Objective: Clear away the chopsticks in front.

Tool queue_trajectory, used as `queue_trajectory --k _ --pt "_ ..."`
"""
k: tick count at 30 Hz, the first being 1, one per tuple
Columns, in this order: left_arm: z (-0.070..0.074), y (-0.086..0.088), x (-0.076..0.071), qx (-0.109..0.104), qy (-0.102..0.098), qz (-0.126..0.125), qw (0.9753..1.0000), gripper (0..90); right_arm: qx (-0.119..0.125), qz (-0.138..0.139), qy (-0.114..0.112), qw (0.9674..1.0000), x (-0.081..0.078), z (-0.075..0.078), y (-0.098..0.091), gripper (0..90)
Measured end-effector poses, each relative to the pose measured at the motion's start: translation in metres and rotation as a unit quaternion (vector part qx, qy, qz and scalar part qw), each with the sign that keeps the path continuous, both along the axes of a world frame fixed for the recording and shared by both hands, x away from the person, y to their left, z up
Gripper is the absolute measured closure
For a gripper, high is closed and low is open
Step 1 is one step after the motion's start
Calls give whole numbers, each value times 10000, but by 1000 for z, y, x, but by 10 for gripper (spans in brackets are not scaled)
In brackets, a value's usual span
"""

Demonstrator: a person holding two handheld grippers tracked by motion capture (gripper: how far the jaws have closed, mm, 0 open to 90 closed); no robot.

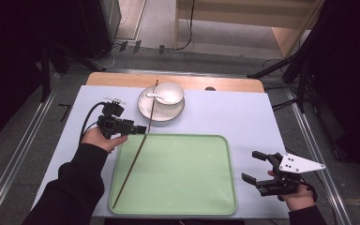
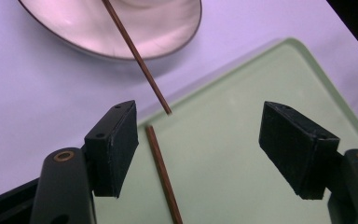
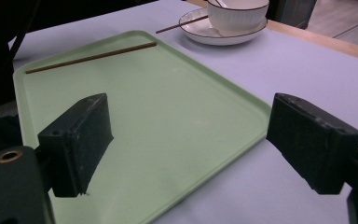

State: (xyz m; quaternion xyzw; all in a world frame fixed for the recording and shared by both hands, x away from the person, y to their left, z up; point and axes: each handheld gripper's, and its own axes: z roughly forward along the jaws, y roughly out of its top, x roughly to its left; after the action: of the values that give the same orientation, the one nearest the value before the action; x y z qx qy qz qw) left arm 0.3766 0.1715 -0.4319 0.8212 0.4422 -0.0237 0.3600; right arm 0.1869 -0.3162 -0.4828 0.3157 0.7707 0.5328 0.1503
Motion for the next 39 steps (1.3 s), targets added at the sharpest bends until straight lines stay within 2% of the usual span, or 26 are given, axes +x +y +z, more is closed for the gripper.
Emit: queue_trajectory --k 3,5,10,11,13,16,19,22,25,32,35,38,39 --pt "2 -3 9 3 -37 1 10000 289 4 6 18 10000 0 0 -1 147" --pt "3 -8 20 5 -42 27 10000 290 3 4 19 10000 0 0 -1 147" --pt "3 -16 41 125 -128 38 9998 298 6 4 17 10000 -1 -1 -1 147" --pt "3 -16 41 125 -128 38 9998 299 6 4 17 10000 -1 -1 -1 147" --pt "0 -21 53 221 -124 41 9997 303 7 -2 28 10000 0 -1 -1 147" --pt "-3 -24 61 289 -81 93 9995 314 3 -10 32 10000 0 0 -1 147" --pt "-12 -31 75 455 -65 233 9987 334 3 -22 27 10000 0 0 -1 147" --pt "-21 -37 85 608 -8 294 9977 391 13 -13 26 10000 -1 0 -2 147" --pt "-29 -41 90 537 64 392 9978 436 19 -9 20 10000 -1 -1 -2 147" --pt "-48 -43 102 541 341 565 9964 511 19 -14 44 10000 -3 -1 -3 147" --pt "-52 -42 104 576 384 619 9957 568 4 -8 41 10000 -3 -1 -4 147" --pt "-56 -42 108 438 519 800 9945 632 11 -25 39 10000 -4 -1 -4 147" --pt "-57 -42 108 421 504 848 9942 646 12 -27 38 10000 -3 -1 -4 147"
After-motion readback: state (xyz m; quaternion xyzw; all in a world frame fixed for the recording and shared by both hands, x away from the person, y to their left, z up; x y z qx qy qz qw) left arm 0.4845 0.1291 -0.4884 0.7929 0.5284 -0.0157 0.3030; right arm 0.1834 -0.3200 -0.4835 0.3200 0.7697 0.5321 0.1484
